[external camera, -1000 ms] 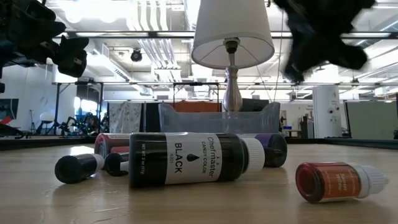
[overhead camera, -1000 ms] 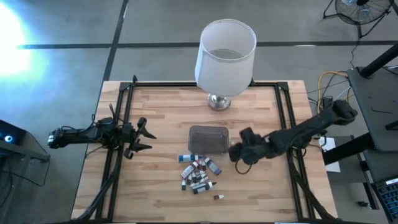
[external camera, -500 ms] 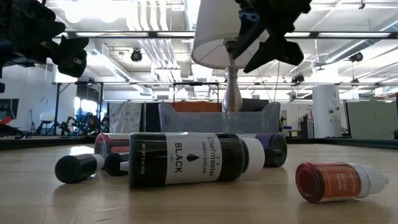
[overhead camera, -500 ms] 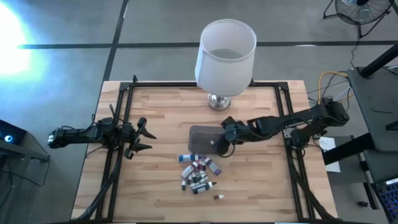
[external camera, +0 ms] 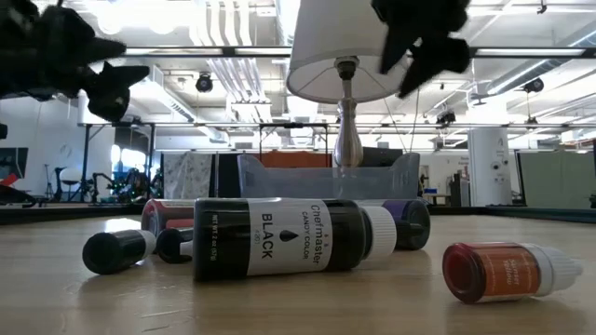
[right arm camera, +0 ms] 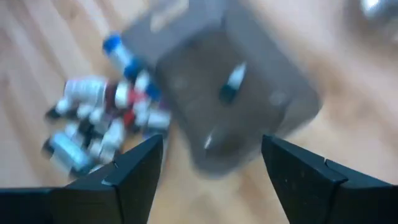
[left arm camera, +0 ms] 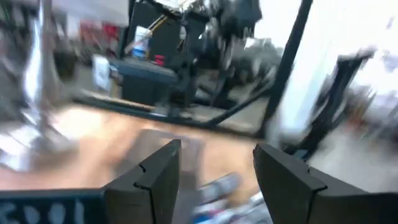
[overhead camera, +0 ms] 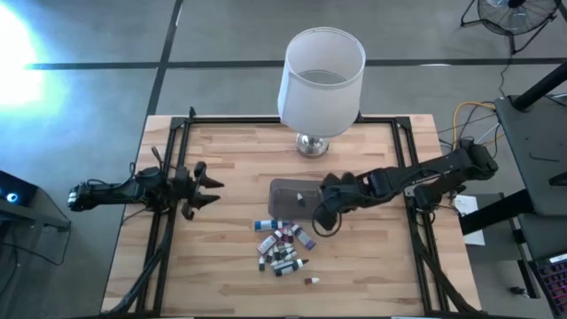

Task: Pick & Place food coloring
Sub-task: Put the small orange food coloring into the black bin

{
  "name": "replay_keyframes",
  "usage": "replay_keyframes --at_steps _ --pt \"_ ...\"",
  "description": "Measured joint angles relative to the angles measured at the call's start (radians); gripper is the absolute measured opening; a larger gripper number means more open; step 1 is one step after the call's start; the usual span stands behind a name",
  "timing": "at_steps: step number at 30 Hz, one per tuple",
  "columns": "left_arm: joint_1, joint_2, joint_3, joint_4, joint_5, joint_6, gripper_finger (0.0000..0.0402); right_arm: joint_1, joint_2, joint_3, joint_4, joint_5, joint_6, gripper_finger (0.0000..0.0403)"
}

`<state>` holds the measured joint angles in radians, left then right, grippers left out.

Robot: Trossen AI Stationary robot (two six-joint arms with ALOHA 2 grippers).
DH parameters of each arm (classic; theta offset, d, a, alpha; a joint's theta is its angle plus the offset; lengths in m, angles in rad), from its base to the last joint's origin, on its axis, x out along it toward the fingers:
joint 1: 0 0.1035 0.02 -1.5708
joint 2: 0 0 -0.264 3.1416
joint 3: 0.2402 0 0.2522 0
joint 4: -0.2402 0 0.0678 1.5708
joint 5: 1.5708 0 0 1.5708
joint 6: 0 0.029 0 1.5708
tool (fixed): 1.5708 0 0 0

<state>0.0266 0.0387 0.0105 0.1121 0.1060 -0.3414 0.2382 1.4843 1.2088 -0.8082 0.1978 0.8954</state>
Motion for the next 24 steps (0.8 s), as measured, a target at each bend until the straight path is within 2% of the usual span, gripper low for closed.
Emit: replay_keyframes --at_steps 2,4,5,6,10,17,24 --pt "0.000 0.000 0.000 0.032 0.015 -0.279 0.0179 0.004 0.011 -0.034 0.000 -0.102 0.058 0.0258" --pt "0.000 0.000 0.000 0.059 0.015 -0.557 0.0179 0.019 0.029 -0.070 -0.001 -0.158 0.113 0.0254" --pt "0.000 0.000 0.000 0.063 0.015 -0.666 0.0179 0.028 0.036 -0.082 0.000 -0.177 0.136 0.0252" --pt "0.000 -0.001 0.000 0.060 0.010 -0.713 0.0179 0.041 0.044 -0.093 0.003 -0.198 0.153 0.0251" --pt "0.000 0.003 0.000 0.061 -0.004 -0.725 0.0179 0.130 0.097 -0.107 0.052 -0.261 0.126 0.0249" --pt "0.000 0.003 0.000 0.061 -0.004 -0.742 0.0179 0.293 0.265 -0.016 0.089 -0.252 -0.210 0.0249" --pt "0.000 0.003 0.000 0.057 -0.004 -0.765 0.0179 0.339 0.465 0.119 0.124 -0.246 -0.285 0.0249"
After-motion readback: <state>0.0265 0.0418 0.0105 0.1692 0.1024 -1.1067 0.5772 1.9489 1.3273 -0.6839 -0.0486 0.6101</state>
